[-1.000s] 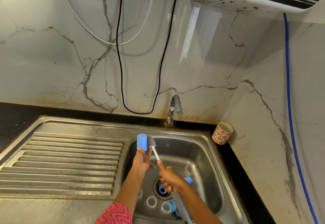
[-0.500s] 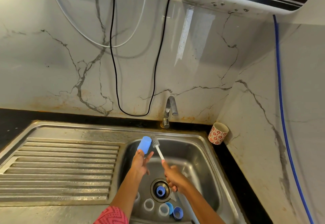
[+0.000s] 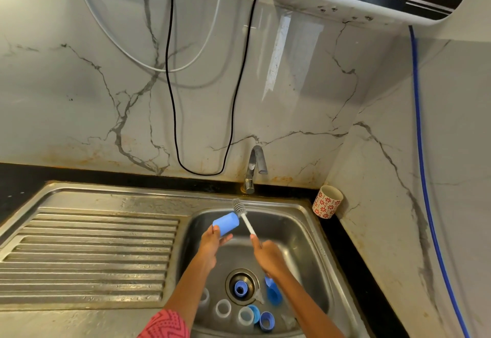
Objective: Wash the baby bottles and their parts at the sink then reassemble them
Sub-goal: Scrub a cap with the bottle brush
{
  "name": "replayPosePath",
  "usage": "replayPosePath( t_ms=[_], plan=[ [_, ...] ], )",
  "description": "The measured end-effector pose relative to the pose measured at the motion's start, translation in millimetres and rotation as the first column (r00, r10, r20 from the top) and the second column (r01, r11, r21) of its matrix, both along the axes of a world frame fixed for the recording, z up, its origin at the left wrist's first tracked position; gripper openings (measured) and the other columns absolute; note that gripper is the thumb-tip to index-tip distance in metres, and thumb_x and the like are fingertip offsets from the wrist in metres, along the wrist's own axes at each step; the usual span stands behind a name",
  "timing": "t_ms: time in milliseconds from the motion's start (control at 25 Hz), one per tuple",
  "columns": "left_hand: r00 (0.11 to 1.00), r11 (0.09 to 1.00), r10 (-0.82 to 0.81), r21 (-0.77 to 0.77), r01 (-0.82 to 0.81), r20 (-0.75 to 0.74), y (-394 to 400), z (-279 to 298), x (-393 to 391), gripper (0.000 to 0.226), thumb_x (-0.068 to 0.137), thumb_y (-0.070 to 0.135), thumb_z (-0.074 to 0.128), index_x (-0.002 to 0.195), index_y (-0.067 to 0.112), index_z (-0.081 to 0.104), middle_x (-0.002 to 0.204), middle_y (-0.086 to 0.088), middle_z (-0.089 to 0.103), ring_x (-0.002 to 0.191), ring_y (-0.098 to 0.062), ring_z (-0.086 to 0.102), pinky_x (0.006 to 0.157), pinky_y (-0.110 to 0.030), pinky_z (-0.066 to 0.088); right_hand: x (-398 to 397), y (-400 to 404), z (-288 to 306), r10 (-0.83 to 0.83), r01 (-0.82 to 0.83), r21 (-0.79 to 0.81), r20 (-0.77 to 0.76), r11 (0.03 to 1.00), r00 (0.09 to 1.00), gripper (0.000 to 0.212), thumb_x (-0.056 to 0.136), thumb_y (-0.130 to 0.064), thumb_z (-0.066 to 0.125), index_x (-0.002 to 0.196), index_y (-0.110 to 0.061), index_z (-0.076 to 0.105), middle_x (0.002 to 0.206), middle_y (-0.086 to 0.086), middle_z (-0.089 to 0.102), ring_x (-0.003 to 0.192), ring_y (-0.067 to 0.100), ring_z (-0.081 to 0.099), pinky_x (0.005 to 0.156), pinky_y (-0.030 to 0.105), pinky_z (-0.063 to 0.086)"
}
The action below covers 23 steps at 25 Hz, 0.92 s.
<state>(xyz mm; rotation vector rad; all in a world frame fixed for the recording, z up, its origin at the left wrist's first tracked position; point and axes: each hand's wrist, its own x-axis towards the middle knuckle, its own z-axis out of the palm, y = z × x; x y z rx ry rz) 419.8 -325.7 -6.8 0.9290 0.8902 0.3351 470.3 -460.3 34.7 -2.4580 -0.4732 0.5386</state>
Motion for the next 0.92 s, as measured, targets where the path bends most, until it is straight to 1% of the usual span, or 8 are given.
replayPosePath(
  t_ms=[200, 280, 360, 440, 640, 760, 840, 920],
  plan=[
    [0.999, 0.999, 0.039, -0.015, -0.038, 0.006, 8.5, 1.7, -5.4, 0.039, 0.102, 0.028, 0.031, 0.137, 0.011, 0.040, 0.117, -0.012, 0.063, 0.114, -0.026, 0.058, 0.111, -0.054, 0.015, -8.6, 1.7, -8.0, 0.054, -0.054, 0.013, -0.004, 0.998, 0.999, 0.055, 0.097, -0.055, 0.031, 0.055, -0.020, 0.037, 0.054, -0.006, 0.038, 0.050, 0.008, 0.036, 0.049, 0.021, 0.030],
    [0.999, 0.999, -0.038, 0.025, 0.037, 0.022, 2.9, 1.8, -7.4, 0.039, 0.102, 0.028, 0.033, 0.136, 0.011, 0.040, 0.111, -0.009, 0.064, 0.108, -0.023, 0.060, 0.106, -0.056, 0.027, -6.8, 1.6, -13.5, 0.035, -0.035, -0.024, -0.008, 0.999, 0.999, 0.054, 0.097, -0.055, 0.029, 0.057, -0.020, 0.038, 0.057, -0.005, 0.039, 0.051, 0.008, 0.037, 0.054, 0.024, 0.033],
    [0.995, 0.998, -0.067, 0.021, 0.065, 0.071, 0.9, 5.3, -9.1, 0.038, 0.102, 0.024, 0.034, 0.136, 0.008, 0.039, 0.122, -0.014, 0.058, 0.102, -0.023, 0.061, 0.093, -0.055, 0.042, 0.4, -0.6, -7.9, 0.010, -0.011, -0.024, -0.032, 1.000, 0.999, 0.055, 0.097, -0.056, 0.029, 0.057, -0.019, 0.037, 0.057, -0.004, 0.039, 0.050, 0.009, 0.036, 0.052, 0.024, 0.031],
    [0.986, 0.997, -0.014, -0.079, 0.028, 0.167, 5.8, 9.1, -9.3, 0.040, 0.102, 0.022, 0.034, 0.137, 0.001, 0.035, 0.127, -0.021, 0.049, 0.100, -0.028, 0.057, 0.082, -0.053, 0.047, 6.0, -4.8, 0.5, 0.012, -0.011, 0.038, -0.039, 0.999, 0.999, 0.055, 0.097, -0.055, 0.033, 0.056, -0.019, 0.036, 0.054, -0.004, 0.036, 0.048, 0.010, 0.034, 0.047, 0.022, 0.028],
    [0.972, 0.949, 0.063, -0.315, 0.012, 0.228, 12.3, 6.3, -14.7, 0.045, 0.097, 0.031, 0.046, 0.130, 0.001, 0.039, 0.111, -0.023, 0.050, 0.090, -0.038, 0.060, 0.090, -0.049, 0.047, 0.5, -11.5, -4.7, 0.142, -0.142, -0.004, 0.052, 0.990, 0.988, 0.056, 0.096, -0.055, 0.036, 0.051, -0.021, 0.033, 0.050, -0.005, 0.036, 0.047, 0.009, 0.033, 0.051, 0.025, 0.028],
    [0.930, 0.913, 0.149, -0.408, 0.001, 0.336, 18.1, 10.8, -19.2, 0.040, 0.093, 0.014, 0.053, 0.128, -0.002, 0.044, 0.123, -0.025, 0.051, 0.097, -0.037, 0.059, 0.075, -0.046, 0.058, -5.3, -14.1, -10.1, 0.214, -0.209, -0.061, 0.083, 0.976, 0.973, 0.056, 0.096, -0.055, 0.034, 0.052, -0.021, 0.035, 0.051, -0.006, 0.037, 0.048, 0.007, 0.034, 0.052, 0.024, 0.029],
    [0.904, 0.899, 0.203, -0.437, -0.020, 0.375, 24.6, 9.2, -20.2, 0.044, 0.091, 0.002, 0.051, 0.133, 0.001, 0.040, 0.117, -0.023, 0.054, 0.095, -0.032, 0.058, 0.061, -0.040, 0.060, -8.2, -16.1, -11.3, 0.225, -0.213, -0.099, 0.122, 0.972, 0.967, 0.056, 0.096, -0.056, 0.033, 0.052, -0.022, 0.037, 0.051, -0.007, 0.038, 0.048, 0.006, 0.035, 0.052, 0.023, 0.031],
    [0.923, 0.928, 0.147, -0.372, -0.005, 0.355, 27.3, 6.1, -18.9, 0.049, 0.088, -0.006, 0.051, 0.134, 0.004, 0.039, 0.107, -0.019, 0.058, 0.092, -0.027, 0.059, 0.060, -0.036, 0.059, -7.0, -15.4, -6.7, 0.146, -0.138, -0.057, 0.152, 0.989, 0.978, 0.056, 0.096, -0.057, 0.033, 0.052, -0.022, 0.037, 0.052, -0.007, 0.038, 0.048, 0.006, 0.035, 0.049, 0.022, 0.028]
  ],
)
